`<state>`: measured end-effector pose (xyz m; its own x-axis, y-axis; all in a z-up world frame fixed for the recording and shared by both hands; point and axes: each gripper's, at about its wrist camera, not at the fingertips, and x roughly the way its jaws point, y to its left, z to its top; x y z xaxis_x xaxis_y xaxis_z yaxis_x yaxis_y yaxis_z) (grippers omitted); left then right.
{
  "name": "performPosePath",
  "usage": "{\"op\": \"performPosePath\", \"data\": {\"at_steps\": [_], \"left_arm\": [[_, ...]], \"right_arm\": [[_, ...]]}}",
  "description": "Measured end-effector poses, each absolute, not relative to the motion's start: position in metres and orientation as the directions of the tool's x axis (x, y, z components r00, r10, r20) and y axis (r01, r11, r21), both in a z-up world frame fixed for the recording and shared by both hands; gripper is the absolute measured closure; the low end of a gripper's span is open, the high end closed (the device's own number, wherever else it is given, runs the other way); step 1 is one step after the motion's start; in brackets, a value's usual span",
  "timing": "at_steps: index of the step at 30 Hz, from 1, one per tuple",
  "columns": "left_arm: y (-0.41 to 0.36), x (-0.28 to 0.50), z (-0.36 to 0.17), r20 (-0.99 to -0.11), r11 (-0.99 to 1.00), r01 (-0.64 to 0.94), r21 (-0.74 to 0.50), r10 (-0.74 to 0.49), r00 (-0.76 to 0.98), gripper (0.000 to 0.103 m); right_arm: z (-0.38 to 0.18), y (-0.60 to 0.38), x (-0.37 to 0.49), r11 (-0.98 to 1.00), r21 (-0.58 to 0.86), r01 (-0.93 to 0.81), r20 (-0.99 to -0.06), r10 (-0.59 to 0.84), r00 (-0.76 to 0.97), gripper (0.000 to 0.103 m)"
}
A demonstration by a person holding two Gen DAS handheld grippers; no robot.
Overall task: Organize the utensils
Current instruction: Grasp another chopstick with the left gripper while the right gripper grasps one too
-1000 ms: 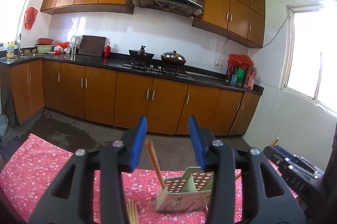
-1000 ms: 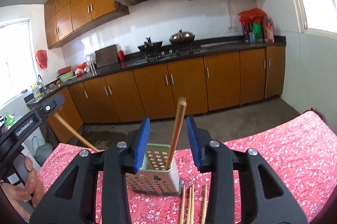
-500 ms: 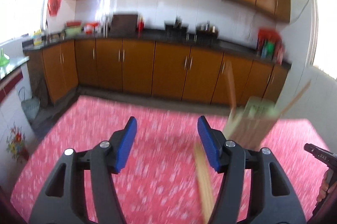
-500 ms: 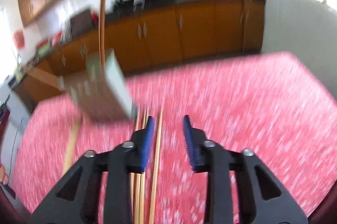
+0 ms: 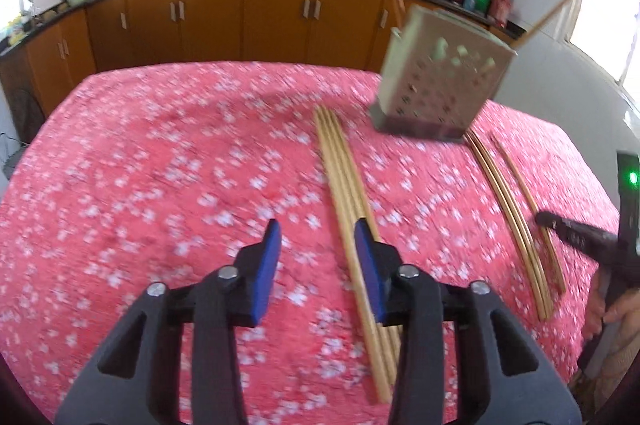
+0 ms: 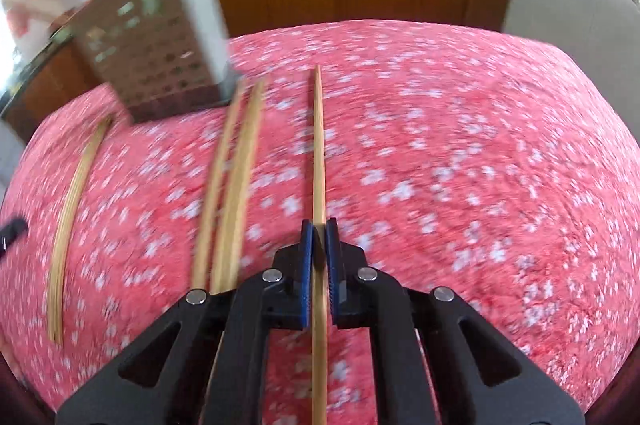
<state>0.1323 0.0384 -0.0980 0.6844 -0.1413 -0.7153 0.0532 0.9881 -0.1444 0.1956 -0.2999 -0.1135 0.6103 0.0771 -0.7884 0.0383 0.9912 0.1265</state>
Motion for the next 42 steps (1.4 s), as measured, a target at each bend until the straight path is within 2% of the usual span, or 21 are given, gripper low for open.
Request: {"op": "performPosePath", "data": {"at_steps": [6, 14, 20, 27, 42], "left_arm": [[0.022, 0.138, -0.119, -0.769, 0.99, 0.078, -0.117, -0.14, 0.623, 0.081], [0.014, 0.138, -0.124, -0.785, 0.993, 0.08, -0.092, -0.122, 0.607, 0.083], [0.013, 0.144, -0.128, -0.789, 0.997, 0.059, -0.054, -0.079, 0.609, 0.093], [0.055, 0.181, -0.13, -0.781, 0.998, -0.043, -0.045, -0.008, 0.624, 0.094], [0.085, 0.191, -0.132, -0.763, 0.991, -0.059, -0.12, -0.054, 0.645, 0.092]], "right_arm": [[-0.112, -0.303, 0.195, 0.991, 0.127, 0.033, -0.782, 0.079, 0.618, 0.095], [-0.115, -0.299, 0.189, 0.991, 0.128, 0.024, -0.781, 0.086, 0.619, 0.095], [-0.117, -0.295, 0.181, 0.991, 0.136, -0.004, -0.78, 0.11, 0.616, 0.095], [-0.118, -0.301, 0.192, 0.996, 0.09, 0.02, -0.765, 0.056, 0.642, 0.095], [-0.121, -0.315, 0.207, 0.993, 0.11, 0.037, -0.744, 0.057, 0.665, 0.095]]}}
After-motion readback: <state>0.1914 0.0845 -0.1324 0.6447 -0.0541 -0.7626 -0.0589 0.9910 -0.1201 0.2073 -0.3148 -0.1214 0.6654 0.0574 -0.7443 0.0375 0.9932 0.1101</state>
